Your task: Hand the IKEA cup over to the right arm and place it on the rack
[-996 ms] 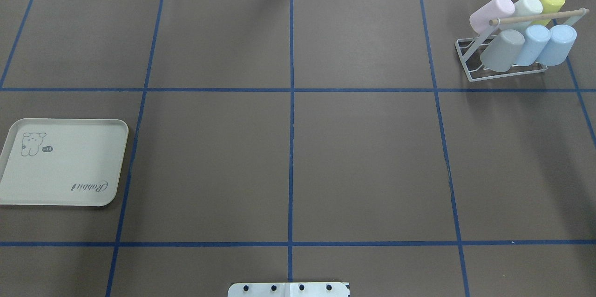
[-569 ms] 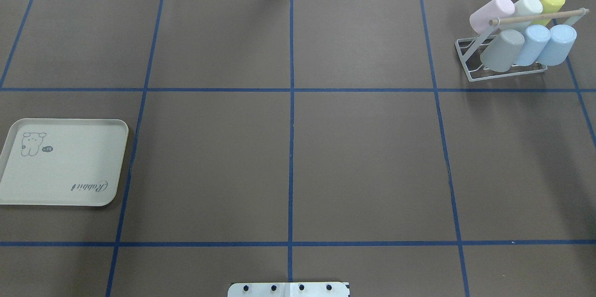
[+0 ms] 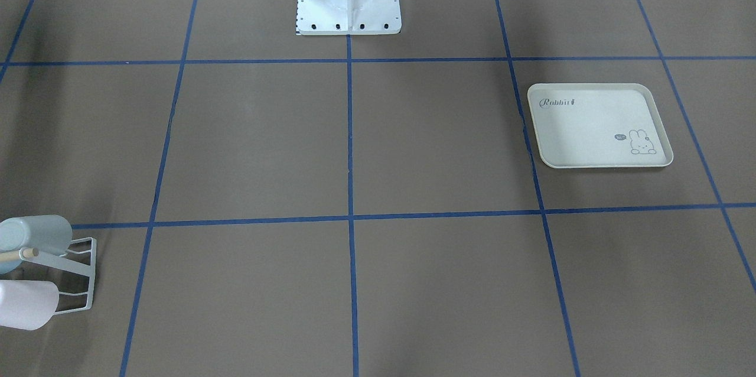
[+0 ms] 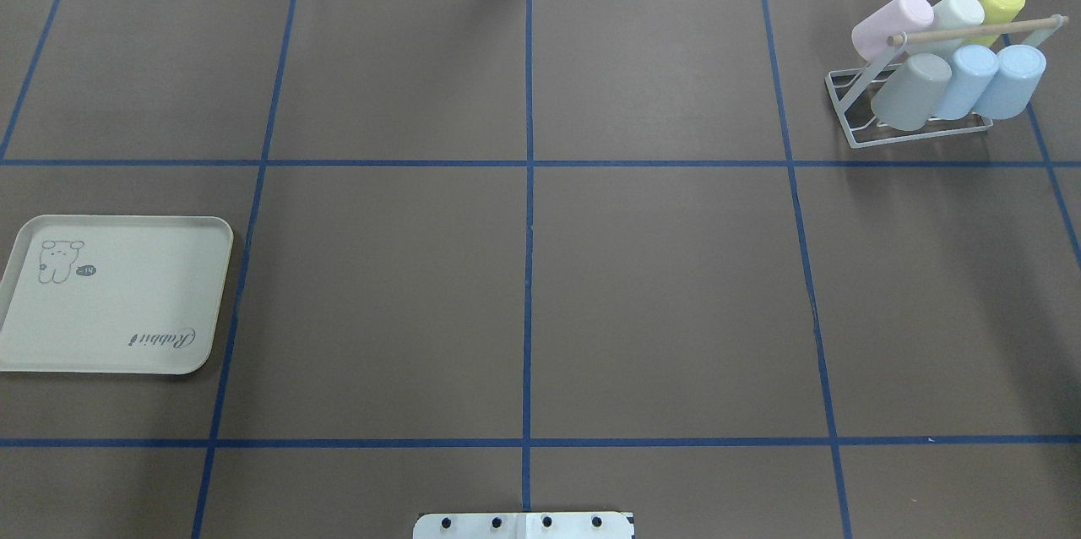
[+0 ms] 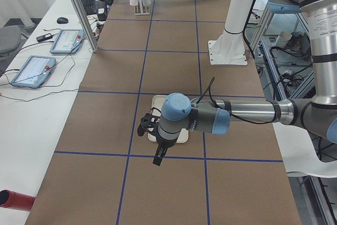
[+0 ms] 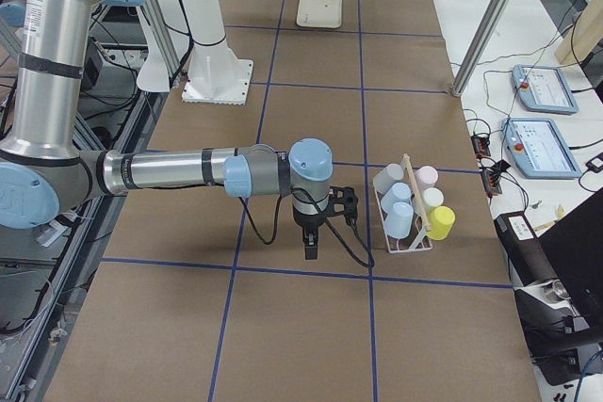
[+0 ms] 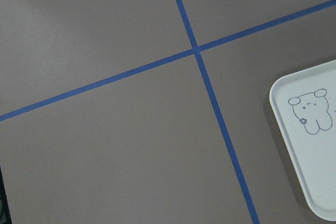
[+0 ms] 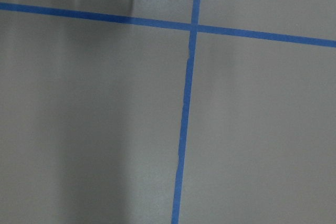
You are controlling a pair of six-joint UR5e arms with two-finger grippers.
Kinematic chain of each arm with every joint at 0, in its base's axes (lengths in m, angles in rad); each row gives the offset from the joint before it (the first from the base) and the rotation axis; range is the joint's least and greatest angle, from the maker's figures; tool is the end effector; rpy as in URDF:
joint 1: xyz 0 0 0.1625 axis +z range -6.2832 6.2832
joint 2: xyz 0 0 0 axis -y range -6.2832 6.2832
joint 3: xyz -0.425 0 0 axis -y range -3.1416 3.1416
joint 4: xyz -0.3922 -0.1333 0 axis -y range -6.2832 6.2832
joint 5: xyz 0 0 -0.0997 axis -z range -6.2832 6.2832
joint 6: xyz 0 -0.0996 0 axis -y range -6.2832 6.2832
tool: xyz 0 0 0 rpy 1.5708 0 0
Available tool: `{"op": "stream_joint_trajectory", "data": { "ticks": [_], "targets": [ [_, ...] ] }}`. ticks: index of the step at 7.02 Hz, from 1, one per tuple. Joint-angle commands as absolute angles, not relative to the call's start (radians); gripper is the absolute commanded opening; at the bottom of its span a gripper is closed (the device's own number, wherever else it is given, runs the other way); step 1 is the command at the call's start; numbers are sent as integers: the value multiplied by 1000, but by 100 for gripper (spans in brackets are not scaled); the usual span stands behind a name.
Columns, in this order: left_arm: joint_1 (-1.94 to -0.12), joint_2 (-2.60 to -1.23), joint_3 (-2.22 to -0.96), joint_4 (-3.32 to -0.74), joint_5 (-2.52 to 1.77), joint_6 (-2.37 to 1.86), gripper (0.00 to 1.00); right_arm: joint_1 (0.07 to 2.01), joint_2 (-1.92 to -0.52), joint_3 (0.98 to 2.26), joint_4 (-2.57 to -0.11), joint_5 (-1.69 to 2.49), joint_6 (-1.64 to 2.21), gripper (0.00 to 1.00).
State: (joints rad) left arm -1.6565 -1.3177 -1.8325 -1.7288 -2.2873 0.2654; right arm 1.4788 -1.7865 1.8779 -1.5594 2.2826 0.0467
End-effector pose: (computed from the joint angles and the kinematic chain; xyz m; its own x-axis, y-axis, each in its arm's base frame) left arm -0.1016 -0.3893 0.6281 0.7562 0.3001 -0.5815 -0.1181 0.9366 0.3299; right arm 0.0306 -0.4111 0.6066 0.7513 -0.0899 0.6538 0.0564 0.9958 0.0722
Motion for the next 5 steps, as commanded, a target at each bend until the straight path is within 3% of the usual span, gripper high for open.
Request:
{"op": "stream_joint_trajectory", "data": {
  "ticks": [1,5],
  "targets": [
    [-1655,-1309,-1829,-1727,-2287,265,100,1470,-1786,1867,-1525,2309,46,100],
    [-1657,-1293,-1832,-1729,-2286,265,100,1470,-1790,1864,-1503,2313,48,100]
  ]
}}
